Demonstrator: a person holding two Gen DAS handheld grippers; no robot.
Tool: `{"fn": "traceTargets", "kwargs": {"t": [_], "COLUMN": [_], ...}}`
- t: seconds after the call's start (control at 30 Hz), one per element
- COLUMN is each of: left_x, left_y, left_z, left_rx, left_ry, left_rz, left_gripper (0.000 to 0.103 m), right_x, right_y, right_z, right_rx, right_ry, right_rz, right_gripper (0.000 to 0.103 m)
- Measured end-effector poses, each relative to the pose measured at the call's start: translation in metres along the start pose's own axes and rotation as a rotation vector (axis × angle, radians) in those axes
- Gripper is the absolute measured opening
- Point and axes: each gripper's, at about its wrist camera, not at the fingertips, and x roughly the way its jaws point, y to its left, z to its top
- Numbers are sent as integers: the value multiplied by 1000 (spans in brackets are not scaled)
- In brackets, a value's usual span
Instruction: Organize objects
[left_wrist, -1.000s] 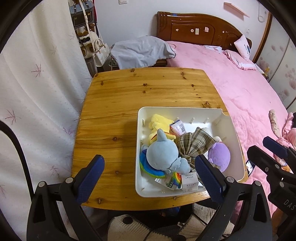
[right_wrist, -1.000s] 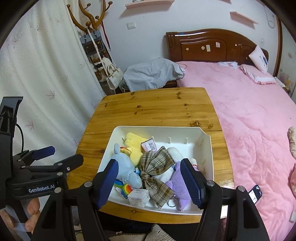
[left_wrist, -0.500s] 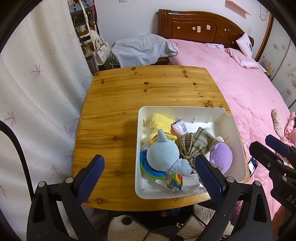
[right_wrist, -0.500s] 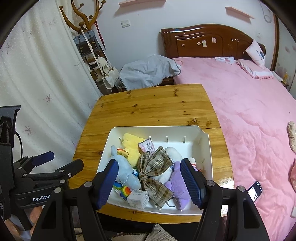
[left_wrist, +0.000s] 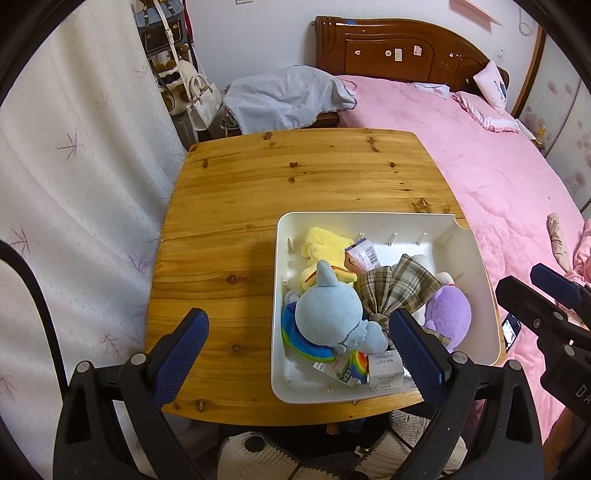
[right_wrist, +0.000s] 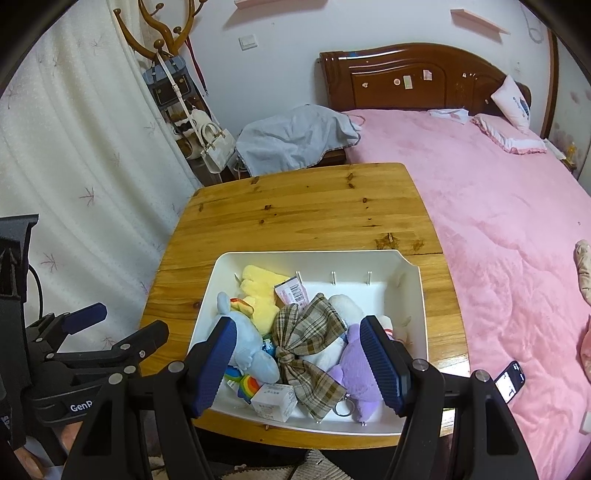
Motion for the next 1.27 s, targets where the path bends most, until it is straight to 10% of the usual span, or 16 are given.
{"fn": "traceTargets", "kwargs": {"t": [1.27], "left_x": [13], "left_y": [-6], "left_z": [-7], "left_rx": [-9], "left_ry": [25], "left_rz": [-4], "left_gripper": [99], "right_x": [18], "right_y": [1], "right_z": [-9], "right_rx": [27], "right_ry": [40], "right_rz": [2], "right_gripper": [70]}}
